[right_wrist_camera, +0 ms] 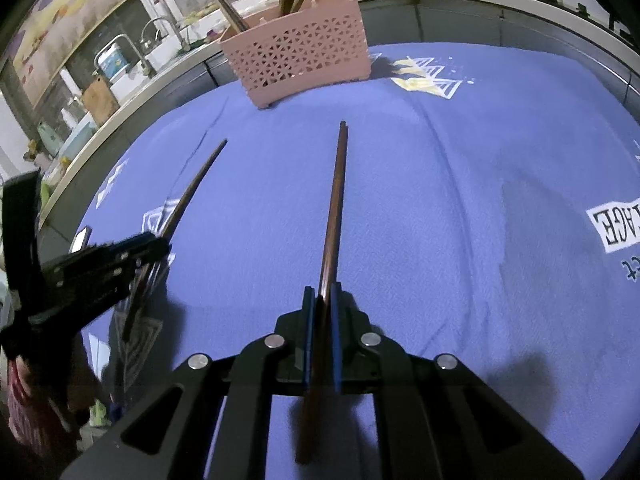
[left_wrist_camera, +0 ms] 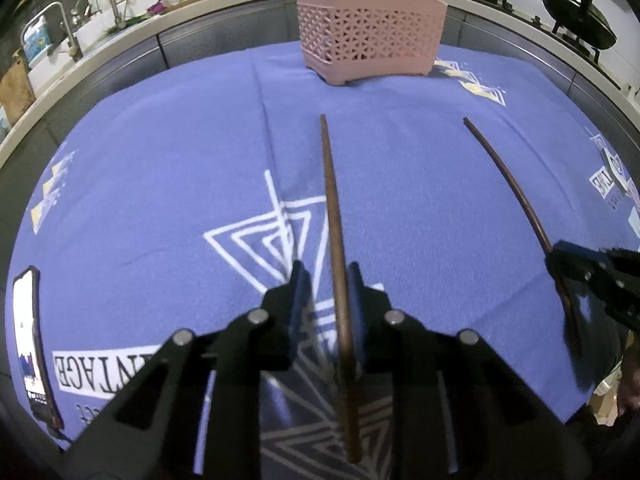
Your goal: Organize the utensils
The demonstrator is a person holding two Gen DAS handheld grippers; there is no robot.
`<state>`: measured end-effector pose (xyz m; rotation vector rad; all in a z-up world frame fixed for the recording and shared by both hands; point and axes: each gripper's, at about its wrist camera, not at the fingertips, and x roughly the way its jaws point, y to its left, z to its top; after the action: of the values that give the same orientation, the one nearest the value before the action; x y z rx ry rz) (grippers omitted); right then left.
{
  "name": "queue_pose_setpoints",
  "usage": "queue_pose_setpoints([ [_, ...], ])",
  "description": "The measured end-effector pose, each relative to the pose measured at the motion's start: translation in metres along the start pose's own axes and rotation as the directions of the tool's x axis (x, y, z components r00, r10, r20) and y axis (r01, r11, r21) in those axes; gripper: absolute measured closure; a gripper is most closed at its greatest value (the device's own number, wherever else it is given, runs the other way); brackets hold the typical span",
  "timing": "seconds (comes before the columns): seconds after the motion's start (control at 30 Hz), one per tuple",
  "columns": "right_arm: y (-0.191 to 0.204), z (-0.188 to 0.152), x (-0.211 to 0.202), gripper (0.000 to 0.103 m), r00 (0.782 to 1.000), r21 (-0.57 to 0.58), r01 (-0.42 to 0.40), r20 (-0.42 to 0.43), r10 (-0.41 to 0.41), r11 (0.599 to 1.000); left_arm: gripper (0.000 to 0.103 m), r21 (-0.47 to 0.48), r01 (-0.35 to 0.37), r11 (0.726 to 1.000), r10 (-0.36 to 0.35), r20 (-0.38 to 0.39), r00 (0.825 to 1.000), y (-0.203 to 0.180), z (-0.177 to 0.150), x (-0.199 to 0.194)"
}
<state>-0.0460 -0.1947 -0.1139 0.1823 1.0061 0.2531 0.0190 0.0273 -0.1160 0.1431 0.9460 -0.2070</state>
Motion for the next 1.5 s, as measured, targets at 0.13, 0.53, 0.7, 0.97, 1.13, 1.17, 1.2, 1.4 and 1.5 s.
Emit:
queue_pose_setpoints([
  [0.13,-0.003,-0.008,-0.006,0.095,1.000,0.004,-0.002,-0.011,0.002,1.000,0.082,-0.001,-0.002,1.000,0.002,0.001,1.000,-0.001,-0.001,-0.001],
  [0.53,-0.017,0.000,-0.004,0.092,0.997,0.107,-0.077,-0.001,0.077,0.991,0.065,-0.010,-0.004,1.000,0.003,-0.006,1.000,0.000,-0.002,0.000],
  [0.7,-0.016,0.002,-0.003,0.090,0.997,0.105,-0.075,-0.001,0.075,0.992,0.064,-0.012,-0.003,1.000,0.003,-0.008,1.000,0.000,-0.002,0.000],
  [0.97,-0.005,0.020,0.007,0.066,0.999,0.042,-0.042,0.016,0.041,0.998,0.064,-0.008,-0.003,1.000,0.003,-0.007,1.000,0.000,-0.002,0.000],
  [1.13,-0.001,0.035,0.017,0.061,1.000,-0.002,0.012,0.028,-0.012,1.000,0.064,-0.008,-0.003,1.000,0.003,-0.006,1.000,0.000,-0.003,0.000],
  [1.17,0.000,0.038,0.019,0.061,0.999,-0.008,0.019,0.030,-0.019,1.000,0.064,-0.008,-0.003,1.000,0.003,-0.006,1.000,0.000,-0.003,0.000],
  [1.2,0.000,0.040,0.021,0.061,0.999,-0.014,0.026,0.032,-0.026,1.000,0.064,-0.008,-0.002,1.000,0.002,-0.005,1.000,0.000,-0.003,0.000],
  [1.4,0.003,0.055,0.031,0.061,0.998,-0.049,0.059,0.035,-0.057,0.997,0.064,-0.006,0.000,1.000,0.000,0.000,1.000,0.000,-0.003,-0.001],
  [1.5,0.004,0.061,0.035,0.061,0.997,-0.060,0.067,0.028,-0.065,0.996,0.064,-0.006,0.001,1.000,-0.001,0.001,1.000,0.000,-0.003,-0.002],
])
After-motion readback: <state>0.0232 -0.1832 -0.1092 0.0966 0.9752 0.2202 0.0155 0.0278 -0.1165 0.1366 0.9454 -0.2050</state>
